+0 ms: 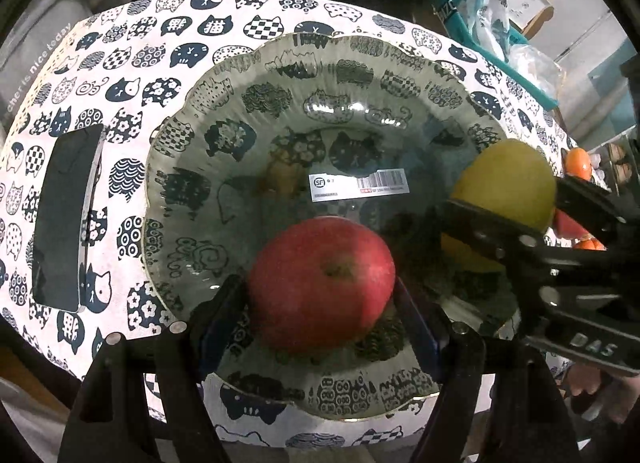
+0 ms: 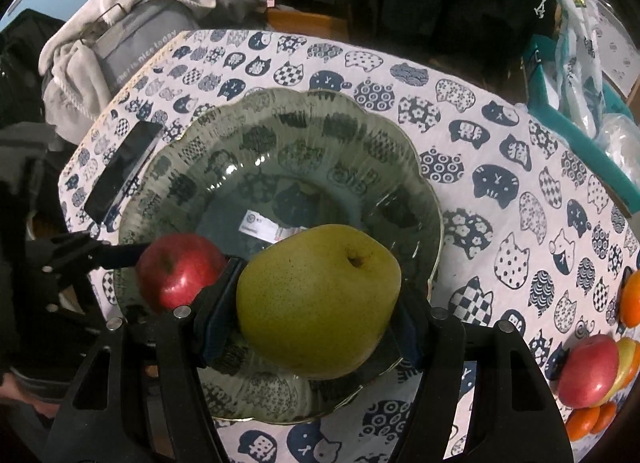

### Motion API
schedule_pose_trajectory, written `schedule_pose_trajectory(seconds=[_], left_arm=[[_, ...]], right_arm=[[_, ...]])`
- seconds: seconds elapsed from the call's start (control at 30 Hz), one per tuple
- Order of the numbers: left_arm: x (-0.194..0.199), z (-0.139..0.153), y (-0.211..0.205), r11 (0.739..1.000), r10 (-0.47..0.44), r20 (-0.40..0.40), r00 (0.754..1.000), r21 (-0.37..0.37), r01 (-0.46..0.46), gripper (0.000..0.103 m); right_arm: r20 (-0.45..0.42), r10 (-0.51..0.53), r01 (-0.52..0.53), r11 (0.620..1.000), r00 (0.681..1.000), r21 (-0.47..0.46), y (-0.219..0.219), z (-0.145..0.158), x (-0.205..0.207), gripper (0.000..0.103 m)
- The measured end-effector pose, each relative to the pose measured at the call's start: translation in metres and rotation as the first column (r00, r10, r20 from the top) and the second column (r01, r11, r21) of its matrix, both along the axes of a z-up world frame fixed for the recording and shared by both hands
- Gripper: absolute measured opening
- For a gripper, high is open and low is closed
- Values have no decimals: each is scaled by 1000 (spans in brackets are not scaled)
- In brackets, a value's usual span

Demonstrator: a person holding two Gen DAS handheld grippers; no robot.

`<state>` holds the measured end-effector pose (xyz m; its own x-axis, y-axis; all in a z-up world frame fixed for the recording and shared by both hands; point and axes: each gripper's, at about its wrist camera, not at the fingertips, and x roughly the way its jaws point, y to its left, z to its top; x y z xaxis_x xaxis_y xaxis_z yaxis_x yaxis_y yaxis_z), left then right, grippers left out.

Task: Organize fruits
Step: 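Lower the apple into the green bowl with the left tool while the right tool drops the pear in, then withdraw both open tools from the bowl back toward the fruit cluster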

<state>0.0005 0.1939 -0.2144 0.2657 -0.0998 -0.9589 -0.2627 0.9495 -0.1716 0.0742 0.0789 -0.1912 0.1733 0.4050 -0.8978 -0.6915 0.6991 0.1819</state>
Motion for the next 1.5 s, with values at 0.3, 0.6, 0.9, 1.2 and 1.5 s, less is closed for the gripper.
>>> schedule_pose_trajectory(seconds=[0.3,0.6,0.9,1.2,1.5], left_arm=[[-6,18,-6,999,-27,38,999,38,26,77],[-5,23,-11,998,-40,58,997,59,37,78],[-2,39,-17,996,-38,105,994,78,30,78],[2,65,-31,997,-44,174,984,74,31,78],[1,97,-49,996,-68,254,965,71,51,78]], right_arm=[[-45,-16,16,1000,999,16,-2,-9,3,68],[-51,-31,33,999,998,34,-6,-4,7,65],[-23,-57,59,995,998,85,-18,16,6,68],[65,-116,106,984,991,141,-42,59,6,71],[147,-194,166,969,970,185,-77,102,5,75]])
